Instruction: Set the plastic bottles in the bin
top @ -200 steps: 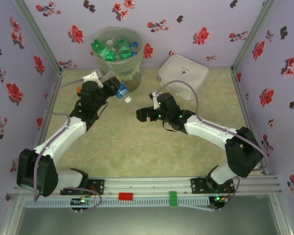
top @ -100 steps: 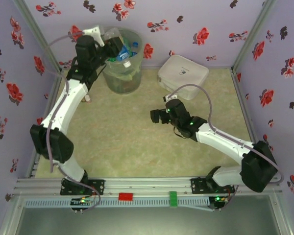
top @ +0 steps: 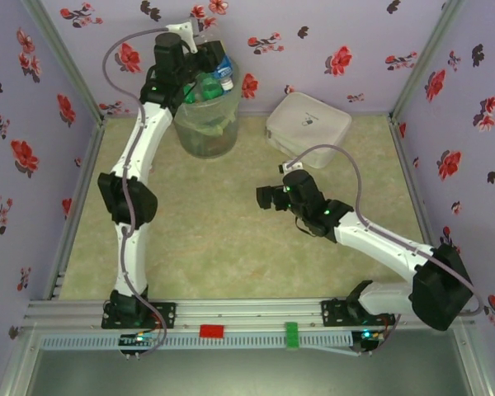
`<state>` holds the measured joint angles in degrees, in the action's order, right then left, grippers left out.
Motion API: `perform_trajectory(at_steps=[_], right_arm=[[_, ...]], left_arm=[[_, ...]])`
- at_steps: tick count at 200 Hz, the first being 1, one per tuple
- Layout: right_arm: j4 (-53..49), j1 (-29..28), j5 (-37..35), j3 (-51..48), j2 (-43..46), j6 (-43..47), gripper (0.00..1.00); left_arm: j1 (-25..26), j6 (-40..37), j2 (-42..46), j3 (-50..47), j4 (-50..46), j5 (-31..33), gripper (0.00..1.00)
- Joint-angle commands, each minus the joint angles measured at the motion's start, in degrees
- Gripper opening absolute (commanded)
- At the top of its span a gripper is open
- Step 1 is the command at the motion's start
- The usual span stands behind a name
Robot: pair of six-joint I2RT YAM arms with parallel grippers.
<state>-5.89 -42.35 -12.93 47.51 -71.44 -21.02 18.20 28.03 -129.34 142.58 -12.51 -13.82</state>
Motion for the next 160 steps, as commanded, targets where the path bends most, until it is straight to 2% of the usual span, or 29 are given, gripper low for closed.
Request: perform_trajectory(at_steps=[1,49,74,80,89,94,100,102,131,160], right_arm=[[1.43,0.25,-2.08,-0.98,1.48,0.36,1.00],[2.48,0.34,-2.12,-1.02,0.48,0.63,1.00],[2.74,0.34,-1.79,-0.34,-0.60,0.86,1.00],[2.68,0.34,-1.72,-0.07,-0.87,0.97,1.00],[2.55,0.38,-1.73,0.28,-1.30,1.06,1.00],[2.41,0.34,-1.71,0.41,-1.45,1.15,1.00],[2.41,0.34,-1.72,0.62,-1.72,1.15,1.00],[2.38,0.34,-1.72,0.65,-1.78,1.15,1.00],[2.59,0.34,-1.67,0.83,-1.93,1.15,1.00],[2.81,0.34,-1.93,0.84,-1.96,1.23,1.00]], left_arm=[[-0.36,-3.82,-2.17,3.06,-1.68,2.42,0.35],[0.24,-10.46,-3.87,3.18,-6.42,6.43,0.37],[0.57,-13.13,-3.90,3.29,-8.19,7.97,0.46],[0.53,-13.30,-3.90,3.46,-8.54,8.24,0.52],[0.53,-13.64,-3.86,4.02,-9.38,8.75,0.65],[0.60,-13.84,-3.90,4.46,-10.01,9.19,0.77],[0.53,-13.96,-3.84,5.00,-10.83,10.03,0.97],[0.55,-13.90,-3.82,5.21,-11.12,10.26,0.99],[0.55,-14.07,-0.82,5.51,-13.14,13.59,1.00],[0.57,-13.93,6.08,-0.49,-12.19,14.66,1.00]])
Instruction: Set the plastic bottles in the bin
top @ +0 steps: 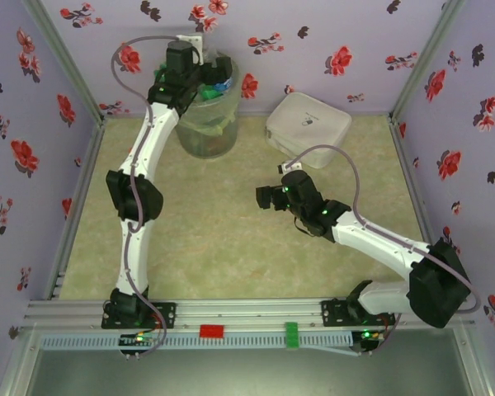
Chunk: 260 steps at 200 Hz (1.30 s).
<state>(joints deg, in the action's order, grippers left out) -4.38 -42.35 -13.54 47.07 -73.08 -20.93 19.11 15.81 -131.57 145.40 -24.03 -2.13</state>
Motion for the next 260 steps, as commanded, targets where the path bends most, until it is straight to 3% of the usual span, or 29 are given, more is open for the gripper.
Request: perform_trajectory(at_steps=[1,47,114,171,214,260], right_arm=[[1.35,0.34,-1.32,1.27,-0.32,1.15,1.00],[2.09,0.41,-0.92,1.25,-0.61,1.58,1.00],[1.02,0.42,-1.57,1.21,0.33,1.97,1.00],[0.64,0.51,-1.09,1.73,0.31,2.33,1.00],[-4.05,0.95,-1.80,4.95,0.97,6.50,1.00],[-3.79,1.78,-1.44,4.87,0.78,6.55,1.00]], left_arm=[[-0.37,-1.73,8.59,-3.65,-0.58,2.99,1.00],[-0.31,0.39,18.69,-17.12,6.44,2.66,1.00],[0.89,8.46,20.54,-21.82,5.73,-3.23,1.00],[3.37,11.90,26.34,-38.76,12.88,-2.13,1.00],[3.34,11.83,25.15,-39.49,16.20,0.85,1.00],[3.23,6.73,27.67,-37.71,15.16,1.64,1.00]])
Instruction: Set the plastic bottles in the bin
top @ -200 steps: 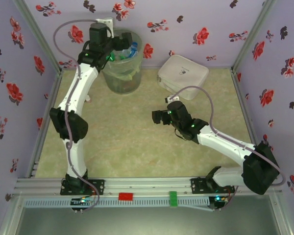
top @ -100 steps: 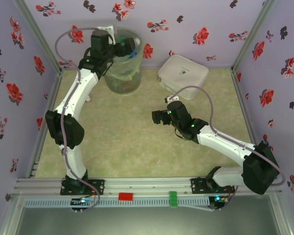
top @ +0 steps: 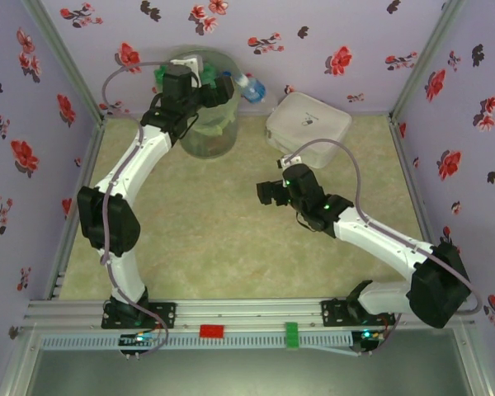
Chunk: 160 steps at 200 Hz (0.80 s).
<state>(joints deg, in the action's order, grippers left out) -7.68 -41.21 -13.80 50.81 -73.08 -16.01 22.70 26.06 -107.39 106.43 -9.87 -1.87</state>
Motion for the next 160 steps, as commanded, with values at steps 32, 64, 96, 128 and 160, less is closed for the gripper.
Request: perform_trajectory(at_steps=[32,64,96,128,160], right_arm=[[0.78,1.73,-0.05,-1.23,-1.29,-0.35,1.00],[-0.11,3.37,-0.85,-0.47,-3.41,0.38,1.00],[-0.76,6.26,2.28,1.60,-7.65,-5.82,1.00],[4.04,6.48,10.02,4.17,-13.64,-10.47,1.00],[9.54,5.46,19.97,5.63,-18.69,-14.97,1.00]], left_arm=[[-0.31,-2.31,10.47,-11.43,8.25,1.31,1.00],[-0.37,-2.43,15.85,-18.44,12.09,1.63,1.00],[-0.31,-1.47,20.83,-23.97,13.53,1.48,1.00],[-0.15,0.31,25.82,-30.89,13.67,3.87,1.00],[-0.17,0.23,30.46,-34.61,10.04,5.71,1.00]])
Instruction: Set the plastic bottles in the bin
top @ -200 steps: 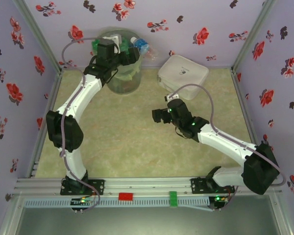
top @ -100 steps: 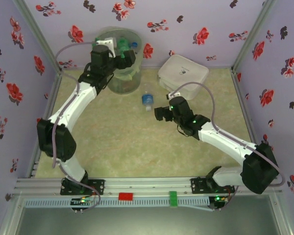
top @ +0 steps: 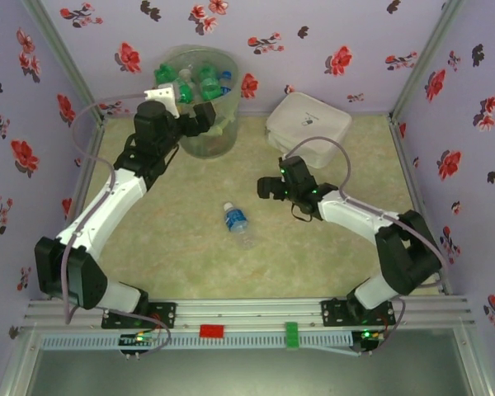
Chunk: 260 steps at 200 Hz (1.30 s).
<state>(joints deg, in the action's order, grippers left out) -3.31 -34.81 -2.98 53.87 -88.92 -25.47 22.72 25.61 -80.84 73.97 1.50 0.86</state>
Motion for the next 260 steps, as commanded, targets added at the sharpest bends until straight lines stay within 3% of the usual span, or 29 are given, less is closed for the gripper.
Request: perform_trajectory(at_steps=[1,44,134,161,223,260], right_arm=[[5.08,-1.00,9.23,2.61,-2.97,-5.62,1.00],[0.34,-7.94,9.79,1.94,-2.09,-2.70,1.00],[-19.92,-20.81,-3.93,10.23,-10.27,-1.13,0.99],[-21.00,-22.30,-3.71,13.23,-14.48,-2.53,0.91],[-19.72,-22.73,-7.14,14.76,-15.66,-5.77,0.56],[-14.67,-20.29,-6.45,13.01,-8.36,-6.42,0.52]], left_arm=[[-0.20,0.72,4.10,-2.29,-1.46,2.99,1.00],[-0.35,4.25,9.81,-11.84,-2.49,3.53,1.00],[-4.87,14.15,20.45,-31.35,5.24,7.50,1.00],[-5.11,14.61,21.46,-33.61,6.12,5.78,1.00],[-5.07,13.20,23.92,-36.04,4.31,-3.65,1.00],[-4.24,13.44,24.62,-37.11,6.29,-11.58,1.00]])
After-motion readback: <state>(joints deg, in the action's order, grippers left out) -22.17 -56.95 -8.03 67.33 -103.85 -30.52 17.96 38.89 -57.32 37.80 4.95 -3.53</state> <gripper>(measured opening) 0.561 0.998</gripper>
